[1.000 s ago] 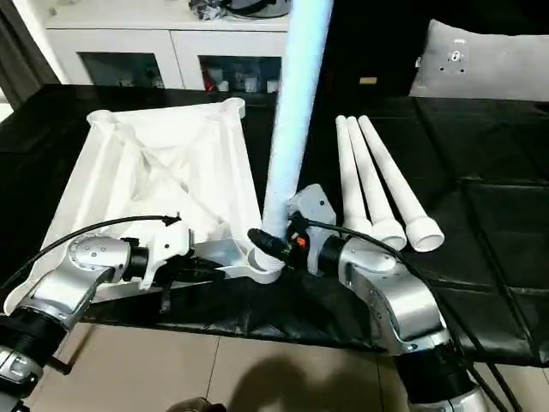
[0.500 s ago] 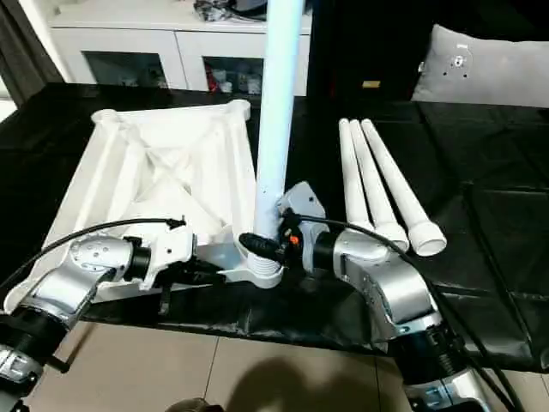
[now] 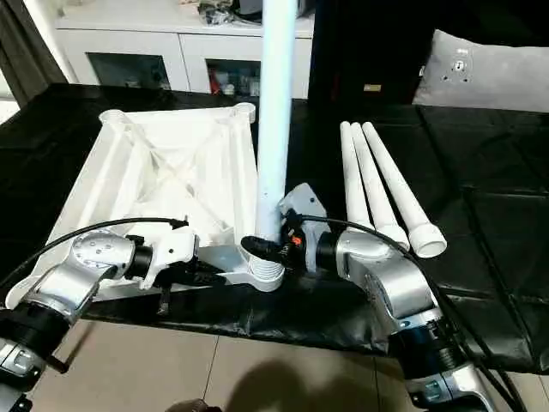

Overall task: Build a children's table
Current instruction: Insert table leg to table base

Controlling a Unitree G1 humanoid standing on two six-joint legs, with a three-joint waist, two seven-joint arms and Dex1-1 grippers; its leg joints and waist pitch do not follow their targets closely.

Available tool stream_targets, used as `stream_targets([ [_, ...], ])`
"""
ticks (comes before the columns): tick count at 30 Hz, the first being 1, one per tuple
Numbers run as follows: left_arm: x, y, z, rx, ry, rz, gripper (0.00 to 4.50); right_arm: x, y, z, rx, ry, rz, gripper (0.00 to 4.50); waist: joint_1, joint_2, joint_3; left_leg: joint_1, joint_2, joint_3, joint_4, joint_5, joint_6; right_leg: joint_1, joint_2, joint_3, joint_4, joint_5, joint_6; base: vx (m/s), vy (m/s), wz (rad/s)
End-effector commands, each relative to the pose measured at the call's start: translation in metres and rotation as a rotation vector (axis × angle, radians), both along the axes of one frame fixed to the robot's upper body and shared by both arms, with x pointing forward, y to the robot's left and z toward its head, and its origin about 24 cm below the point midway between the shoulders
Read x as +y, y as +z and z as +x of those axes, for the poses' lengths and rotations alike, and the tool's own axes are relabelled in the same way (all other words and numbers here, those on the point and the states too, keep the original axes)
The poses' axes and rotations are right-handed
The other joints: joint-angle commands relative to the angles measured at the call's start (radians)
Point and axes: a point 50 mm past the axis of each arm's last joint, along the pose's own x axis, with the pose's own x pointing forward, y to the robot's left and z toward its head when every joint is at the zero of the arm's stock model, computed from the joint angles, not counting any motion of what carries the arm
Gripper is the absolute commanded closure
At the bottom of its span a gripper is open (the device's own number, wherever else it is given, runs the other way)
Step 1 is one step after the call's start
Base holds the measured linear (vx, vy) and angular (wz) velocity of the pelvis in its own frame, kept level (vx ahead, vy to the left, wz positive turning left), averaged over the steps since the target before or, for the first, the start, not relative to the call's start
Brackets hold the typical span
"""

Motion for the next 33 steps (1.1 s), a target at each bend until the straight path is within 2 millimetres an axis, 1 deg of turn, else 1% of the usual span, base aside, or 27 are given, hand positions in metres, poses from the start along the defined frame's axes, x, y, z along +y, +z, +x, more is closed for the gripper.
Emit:
stream_targets([
  [1,-0.007,0.003,0.001,-0.017,-0.048,0.009,4.50,-0.005,-0.019,-0.004,0.088,-0.040,-0.004,2.59,-0.004,0.002,-0.050,0.026,0.067,-0.027,-0.083,-0.316,-0.045,0.020,-0.091,0.051,-0.088,-0.227,-0.199,0.000,0.000,0.00],
  [2,-0.006,0.004,0.001,-0.017,-0.039,0.001,4.50,-0.006,-0.021,-0.005,0.095,-0.055,0.010,2.59,-0.004,0.000,-0.051,0.026,0.067,-0.028,-0.084,-0.314,-0.045,0.021,-0.092,0.050,-0.086,-0.217,-0.203,0.000,0.000,0.00],
  [4,-0.006,0.006,0.002,-0.031,-0.021,-0.019,4.50,-0.007,-0.025,-0.008,0.106,-0.082,0.046,2.59,-0.002,0.008,-0.051,0.027,0.067,-0.029,-0.083,-0.325,-0.048,0.019,-0.092,0.049,-0.086,-0.215,-0.205,0.000,0.000,0.00],
  [6,-0.006,0.007,0.003,-0.034,-0.015,-0.026,4.50,-0.008,-0.026,-0.010,0.109,-0.090,0.058,2.59,-0.002,0.003,-0.051,0.027,0.067,-0.029,-0.085,-0.324,-0.047,0.020,-0.091,0.049,-0.087,-0.206,-0.206,0.000,0.000,0.00],
  [7,-0.006,0.008,0.003,-0.034,-0.008,-0.032,4.50,-0.010,-0.029,-0.012,0.113,-0.114,0.078,2.59,-0.001,0.010,-0.051,0.027,0.068,-0.029,-0.086,-0.324,-0.048,0.019,-0.091,0.049,-0.087,-0.201,-0.205,0.000,0.000,0.00],
  [8,-0.006,0.008,0.003,-0.034,-0.007,-0.033,4.50,-0.010,-0.030,-0.013,0.112,-0.119,0.079,2.59,-0.001,0.009,-0.050,0.028,0.068,-0.028,-0.085,-0.331,-0.049,0.017,-0.091,0.050,-0.088,-0.205,-0.206,0.000,0.000,0.00],
  [9,-0.005,0.008,0.004,-0.033,-0.002,-0.033,4.50,-0.013,-0.035,-0.016,0.105,-0.164,0.088,2.59,0.000,0.015,-0.050,0.028,0.068,-0.029,-0.086,-0.343,-0.054,0.017,-0.093,0.050,-0.089,-0.211,-0.204,0.000,0.000,0.00],
  [10,-0.005,0.007,0.004,-0.033,-0.001,-0.033,4.50,-0.014,-0.037,-0.016,0.103,-0.175,0.090,2.59,0.001,0.012,-0.049,0.028,0.068,-0.029,-0.087,-0.352,-0.055,0.016,-0.093,0.051,-0.091,-0.218,-0.202,0.000,0.000,0.00],
  [11,-0.005,0.007,0.004,-0.032,0.001,-0.032,4.50,-0.015,-0.039,-0.018,0.098,-0.199,0.098,2.59,0.000,0.010,-0.050,0.027,0.067,-0.031,-0.088,-0.354,-0.055,0.019,-0.093,0.050,-0.090,-0.224,-0.200,0.000,0.000,0.00],
  [12,-0.004,0.006,0.003,-0.029,0.000,-0.029,4.50,-0.016,-0.042,-0.021,0.086,-0.217,0.106,2.59,0.000,0.020,-0.047,0.028,0.067,-0.032,-0.089,-0.377,-0.060,0.014,-0.094,0.050,-0.094,-0.252,-0.195,0.000,0.000,0.00],
  [13,-0.004,0.005,0.003,-0.027,-0.001,-0.027,4.50,-0.017,-0.043,-0.023,0.079,-0.221,0.108,2.59,-0.002,0.015,-0.046,0.030,0.068,-0.033,-0.091,-0.397,-0.063,0.015,-0.094,0.051,-0.096,-0.278,-0.188,0.000,0.000,0.00],
  [14,-0.004,0.005,0.003,-0.026,-0.001,-0.025,4.50,-0.017,-0.044,-0.025,0.073,-0.221,0.104,2.59,-0.001,0.020,-0.045,0.031,0.068,-0.035,-0.092,-0.405,-0.066,0.014,-0.094,0.051,-0.096,-0.288,-0.186,0.000,0.000,0.00],
  [16,-0.003,0.005,0.003,-0.025,0.000,-0.023,4.50,-0.017,-0.045,-0.026,0.063,-0.221,0.086,2.59,-0.004,0.017,-0.045,0.030,0.066,-0.035,-0.093,-0.409,-0.064,0.014,-0.094,0.051,-0.099,-0.306,-0.180,0.000,0.000,0.00],
  [17,-0.002,0.004,0.003,-0.025,-0.005,-0.011,4.50,-0.018,-0.049,-0.029,0.032,-0.205,0.021,2.59,-0.003,0.032,-0.045,0.030,0.067,-0.037,-0.092,-0.406,-0.065,0.013,-0.095,0.052,-0.097,-0.307,-0.179,0.000,0.000,0.00],
  [18,-0.002,0.003,0.002,-0.023,-0.012,0.005,4.50,-0.018,-0.053,-0.032,-0.003,-0.179,-0.052,2.59,-0.005,0.024,-0.044,0.029,0.069,-0.035,-0.092,-0.409,-0.069,0.012,-0.092,0.052,-0.101,-0.300,-0.175,0.000,0.000,0.00],
  [19,-0.001,0.002,0.002,-0.023,-0.016,0.010,4.50,-0.018,-0.053,-0.031,-0.013,-0.175,-0.069,2.59,-0.005,0.028,-0.045,0.028,0.067,-0.035,-0.094,-0.398,-0.067,0.014,-0.091,0.052,-0.097,-0.280,-0.175,0.000,0.000,0.00],
  [21,0.000,0.002,0.002,-0.024,-0.026,0.026,4.50,-0.016,-0.053,-0.031,-0.030,-0.156,-0.101,2.59,-0.007,0.027,-0.044,0.028,0.066,-0.035,-0.094,-0.405,-0.060,0.014,-0.092,0.052,-0.099,-0.287,-0.177,0.000,0.000,0.00],
  [23,0.000,0.001,0.002,-0.025,-0.032,0.033,4.50,-0.016,-0.053,-0.030,-0.036,-0.145,-0.114,2.59,-0.011,0.028,-0.041,0.027,0.066,-0.036,-0.096,-0.420,-0.060,0.014,-0.092,0.051,-0.102,-0.319,-0.174,0.000,0.000,0.00],
  [24,0.001,0.001,0.002,-0.027,-0.047,0.049,4.50,-0.013,-0.053,-0.030,-0.045,-0.108,-0.145,2.59,-0.014,0.030,-0.038,0.032,0.066,-0.038,-0.097,-0.460,-0.068,0.011,-0.093,0.052,-0.107,-0.374,-0.166,0.000,0.000,0.00],
  [26,0.001,0.002,0.002,-0.028,-0.061,0.059,4.50,-0.011,-0.053,-0.030,-0.040,-0.072,-0.164,2.59,-0.016,0.030,-0.035,0.034,0.066,-0.040,-0.098,-0.480,-0.070,0.009,-0.093,0.054,-0.110,-0.405,-0.160,0.000,0.000,0.00],
  [28,0.001,0.003,0.003,-0.029,-0.082,0.068,4.50,-0.008,-0.054,-0.030,-0.015,-0.029,-0.168,2.59,-0.018,0.030,-0.030,0.041,0.066,-0.043,-0.099,-0.522,-0.074,0.005,-0.097,0.056,-0.116,-0.471,-0.150,0.000,0.000,0.00],
  [30,0.001,0.005,0.004,-0.030,-0.092,0.071,4.50,-0.005,-0.053,-0.028,0.002,-0.017,-0.162,2.59,-0.019,0.031,-0.030,0.047,0.066,-0.045,-0.101,-0.531,-0.074,0.005,-0.098,0.057,-0.121,-0.495,-0.144,0.000,0.000,0.00],
  [31,0.001,0.006,0.004,-0.030,-0.095,0.071,4.50,-0.005,-0.052,-0.027,0.015,-0.012,-0.161,2.59,-0.019,0.032,-0.034,0.047,0.067,-0.045,-0.102,-0.519,-0.074,0.007,-0.097,0.058,-0.119,-0.472,-0.147,0.000,0.000,0.00],
  [32,0.001,0.007,0.005,-0.031,-0.098,0.071,4.50,-0.004,-0.052,-0.026,0.033,-0.001,-0.159,2.59,-0.019,0.032,-0.035,0.045,0.068,-0.044,-0.103,-0.509,-0.074,0.009,-0.096,0.058,-0.118,-0.446,-0.152,0.000,0.000,0.00],
  [33,0.001,0.008,0.006,-0.032,-0.104,0.072,4.50,-0.003,-0.053,-0.026,0.051,0.016,-0.157,2.59,-0.019,0.032,-0.037,0.042,0.068,-0.043,-0.105,-0.489,-0.072,0.012,-0.092,0.057,-0.113,-0.390,-0.163,0.000,0.000,0.00],
])
